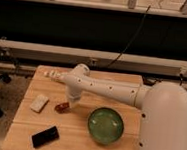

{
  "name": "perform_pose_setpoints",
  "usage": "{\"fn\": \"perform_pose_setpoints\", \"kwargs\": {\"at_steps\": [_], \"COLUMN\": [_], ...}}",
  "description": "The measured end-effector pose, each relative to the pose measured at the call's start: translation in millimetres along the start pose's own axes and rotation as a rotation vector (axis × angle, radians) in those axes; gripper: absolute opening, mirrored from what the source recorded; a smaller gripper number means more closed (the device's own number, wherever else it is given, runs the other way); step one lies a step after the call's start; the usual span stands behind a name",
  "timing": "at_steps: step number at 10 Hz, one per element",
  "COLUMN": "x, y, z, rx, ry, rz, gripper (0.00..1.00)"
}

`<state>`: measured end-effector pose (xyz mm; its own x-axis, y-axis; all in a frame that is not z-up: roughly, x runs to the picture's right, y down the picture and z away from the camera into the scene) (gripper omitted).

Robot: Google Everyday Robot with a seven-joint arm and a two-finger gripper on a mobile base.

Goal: Place the pepper on the white sponge

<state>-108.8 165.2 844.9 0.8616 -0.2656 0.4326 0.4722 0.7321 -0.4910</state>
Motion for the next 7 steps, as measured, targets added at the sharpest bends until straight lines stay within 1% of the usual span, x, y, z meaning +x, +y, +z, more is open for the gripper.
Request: {"fn": "perform_pose_setpoints", "kwargs": {"at_steps": [1, 2, 3, 4, 7], "x": [-1.9, -2.6, -6.9, -19.9, -42.2], "y": [-0.5, -0.5, -3.1, -9.5, -21.6], "z": [0.3, 0.6, 0.6, 1.1, 0.4], "rx": [-0.001, -0.003, -0.003, -0.002, 0.000], "ry": [-0.002, -0.013, -0.027, -0.045, -0.073], "rz": [-0.004, -0.009, -0.016, -0.035, -0.079], "gripper": [0.50, 0.46, 0.37, 0.24, 0.01]}}
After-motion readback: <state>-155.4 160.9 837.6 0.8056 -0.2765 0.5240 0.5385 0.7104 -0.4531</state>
